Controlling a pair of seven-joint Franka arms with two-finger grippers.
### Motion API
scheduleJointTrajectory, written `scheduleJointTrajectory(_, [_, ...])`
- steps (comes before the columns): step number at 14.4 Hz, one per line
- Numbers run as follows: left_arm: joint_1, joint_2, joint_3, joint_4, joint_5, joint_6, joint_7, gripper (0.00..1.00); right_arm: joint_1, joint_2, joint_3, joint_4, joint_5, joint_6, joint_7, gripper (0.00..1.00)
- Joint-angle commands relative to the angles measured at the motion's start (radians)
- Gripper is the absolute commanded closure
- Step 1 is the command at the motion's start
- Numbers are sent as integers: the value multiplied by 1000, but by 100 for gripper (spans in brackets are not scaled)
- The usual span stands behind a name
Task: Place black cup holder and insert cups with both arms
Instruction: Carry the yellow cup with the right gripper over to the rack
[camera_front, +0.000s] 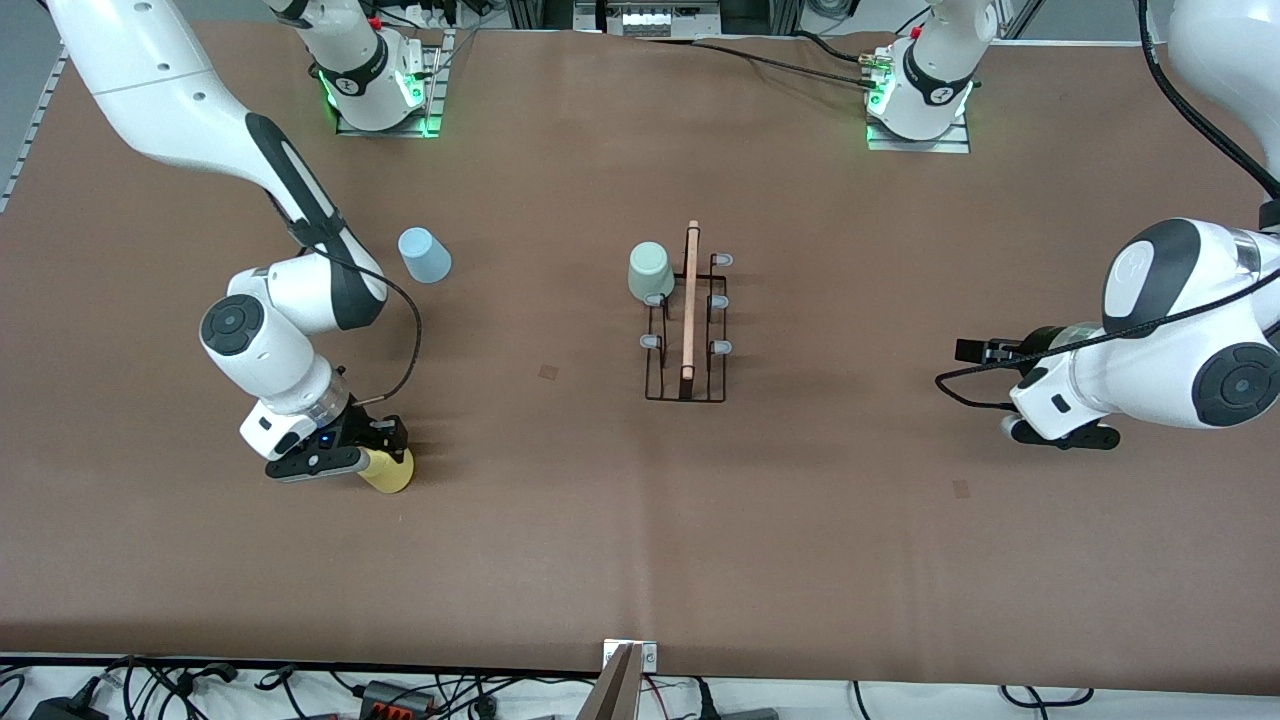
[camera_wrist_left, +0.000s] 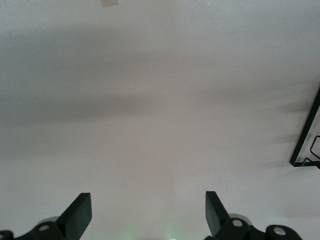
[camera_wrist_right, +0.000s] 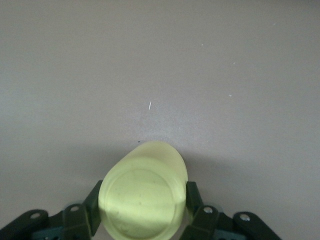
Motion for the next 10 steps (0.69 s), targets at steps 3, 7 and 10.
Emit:
scheduleJointTrajectory(3, [-8, -10, -10, 1, 13, -6, 20, 0, 124, -280, -1, 1, 16, -391, 194, 100])
scheduleJointTrajectory(7, [-15, -12, -14, 4, 7, 26, 23, 0, 269, -313, 4, 110, 134, -539, 476, 100])
scheduleJointTrajectory(10, [-23, -7, -19, 39, -1, 61, 24, 0, 427, -262, 2, 164, 157, -519, 771, 100])
